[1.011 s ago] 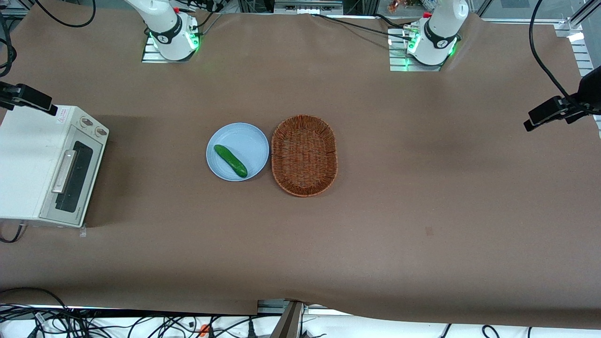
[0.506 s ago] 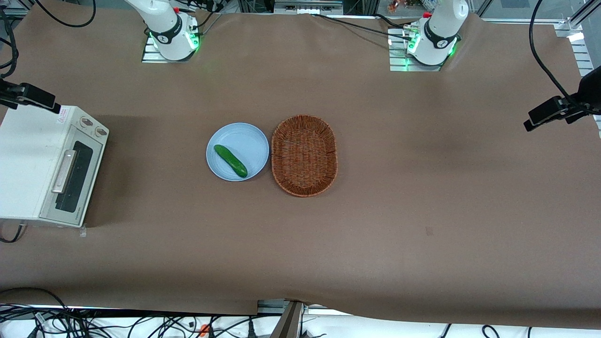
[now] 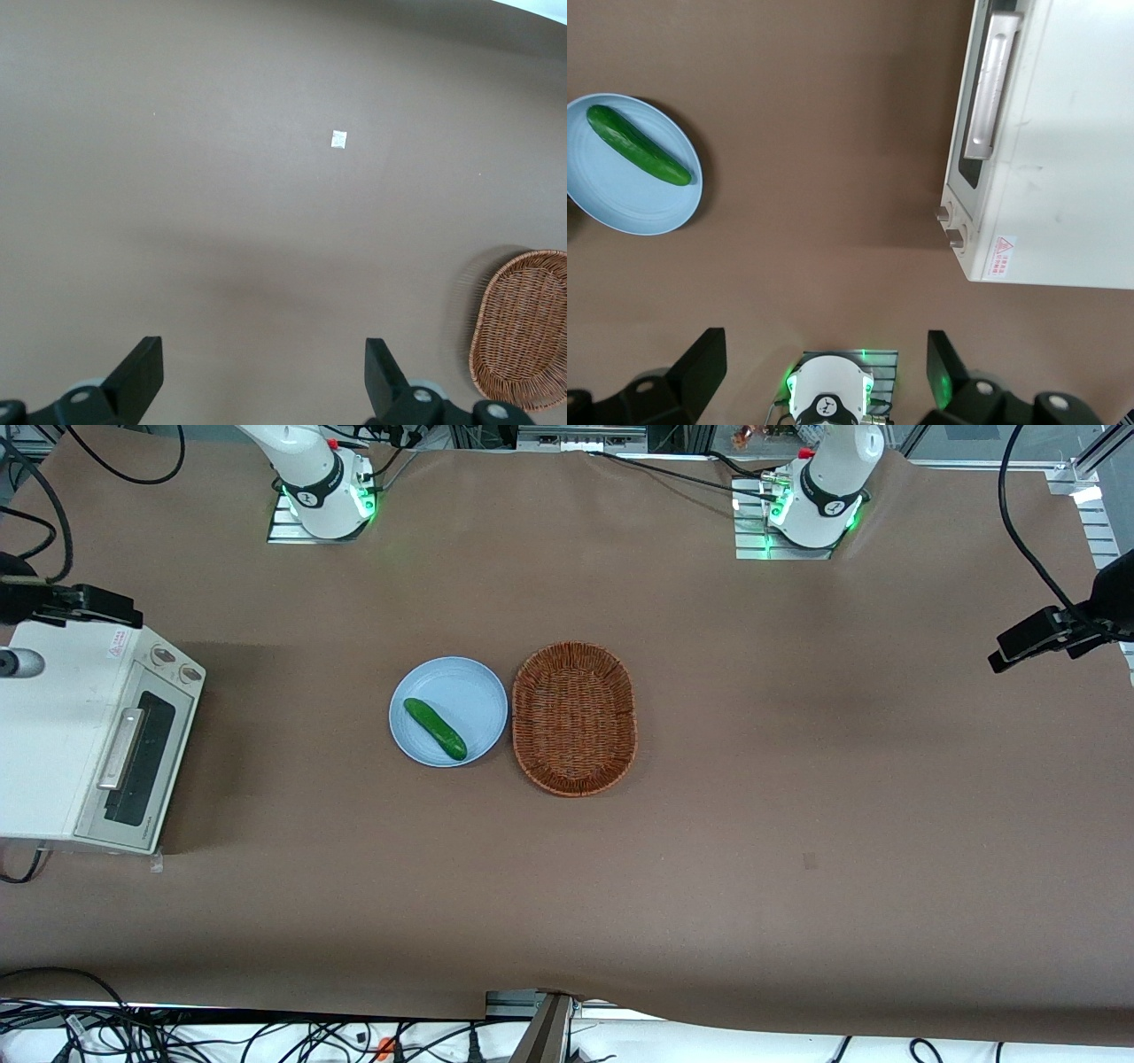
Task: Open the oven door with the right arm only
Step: 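Move the right gripper down toward the toaster oven's silver door handle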
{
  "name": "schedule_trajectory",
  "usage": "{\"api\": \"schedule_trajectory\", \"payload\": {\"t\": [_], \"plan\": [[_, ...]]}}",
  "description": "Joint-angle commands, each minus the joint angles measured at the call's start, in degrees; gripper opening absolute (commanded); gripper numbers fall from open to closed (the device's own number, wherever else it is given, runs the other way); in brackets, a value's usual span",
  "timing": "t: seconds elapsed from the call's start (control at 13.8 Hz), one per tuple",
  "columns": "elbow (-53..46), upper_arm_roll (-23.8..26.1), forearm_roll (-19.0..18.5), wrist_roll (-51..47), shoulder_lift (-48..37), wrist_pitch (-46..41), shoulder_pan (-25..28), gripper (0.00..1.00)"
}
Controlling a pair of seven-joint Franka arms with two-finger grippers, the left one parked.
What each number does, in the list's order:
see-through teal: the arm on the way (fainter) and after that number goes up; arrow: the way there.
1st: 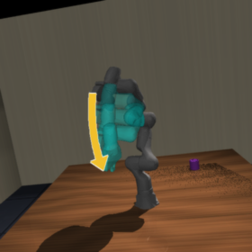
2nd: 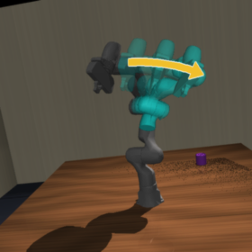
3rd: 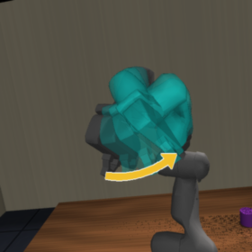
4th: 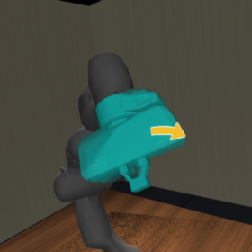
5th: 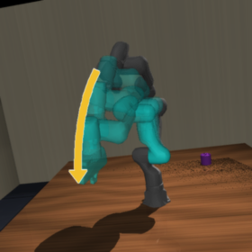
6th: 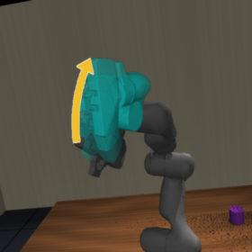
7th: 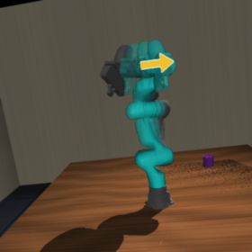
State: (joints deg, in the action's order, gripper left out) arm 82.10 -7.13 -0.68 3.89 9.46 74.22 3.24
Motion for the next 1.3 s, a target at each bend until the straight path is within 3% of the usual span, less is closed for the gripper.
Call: {"api": "schedule_trajectory", "payload": {"t": [0.0,0.58,0.94,1.08,1.23], "plan": [[0.0,0.2,0.4,1.6,3.1,-1.4,-0.2,1.0],[0.2,0.0,-0.5,0.8,13.1,-4.3,0.5,1.0],[0.2,0.1,-5.3,0.6,16.0,-1.1,1.2,0.98],[0.2,0.2,-8.8,1.8,16.9,0.3,1.9,0.81],[0.4,0.2,-12.6,6.1,18.0,2.1,3.3,0.54]]}}
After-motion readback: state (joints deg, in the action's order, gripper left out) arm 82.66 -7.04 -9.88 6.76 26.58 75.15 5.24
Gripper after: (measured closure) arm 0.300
